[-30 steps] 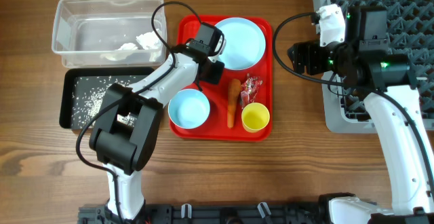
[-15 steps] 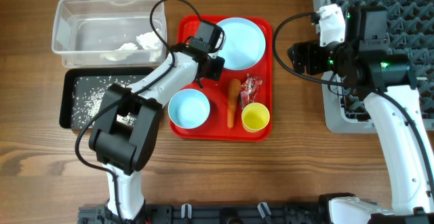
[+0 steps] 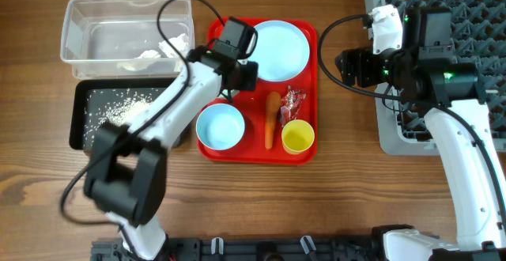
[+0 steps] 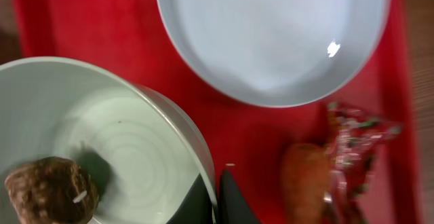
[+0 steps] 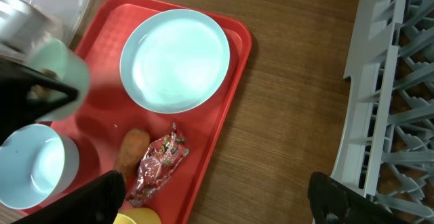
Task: Sort waste into correct bins and load items into the dishwasher rack
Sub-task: 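Tilt the green bowl over the black tray to dump the food scrap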
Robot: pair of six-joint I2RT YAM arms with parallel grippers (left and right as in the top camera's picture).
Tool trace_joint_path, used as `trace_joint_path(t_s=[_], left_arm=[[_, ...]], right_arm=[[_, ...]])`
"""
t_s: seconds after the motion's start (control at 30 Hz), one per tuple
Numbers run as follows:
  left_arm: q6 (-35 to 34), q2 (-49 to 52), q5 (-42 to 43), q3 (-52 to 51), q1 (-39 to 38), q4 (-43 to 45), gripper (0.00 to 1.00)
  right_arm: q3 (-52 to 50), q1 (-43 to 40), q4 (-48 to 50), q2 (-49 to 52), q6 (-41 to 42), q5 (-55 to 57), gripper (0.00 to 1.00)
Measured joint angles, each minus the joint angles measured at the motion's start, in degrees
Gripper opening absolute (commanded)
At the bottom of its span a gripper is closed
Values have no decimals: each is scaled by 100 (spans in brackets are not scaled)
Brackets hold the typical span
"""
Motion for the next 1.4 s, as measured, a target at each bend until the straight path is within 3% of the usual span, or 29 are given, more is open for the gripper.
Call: trace_joint_path(t_s=[0.37, 0.63, 0.9, 1.13, 1.4], left_arm=[[-708, -1362, 57, 2, 282, -1003, 4], [-896, -1401, 721, -2, 1624, -2120, 4], [-109, -1401, 2627, -63, 3298, -2190, 4], [1158, -1349, 4776, -691, 4824, -2068, 4], [2308, -820, 6312, -1622, 5556, -1569, 4]], right_arm=[[0, 0, 4, 0, -2, 0, 90], [0, 0, 11, 0, -2, -2, 90], [0, 0, 24, 0, -2, 0, 90], [0, 0, 24, 0, -2, 0, 90], [0, 0, 24, 2, -2, 0, 90]])
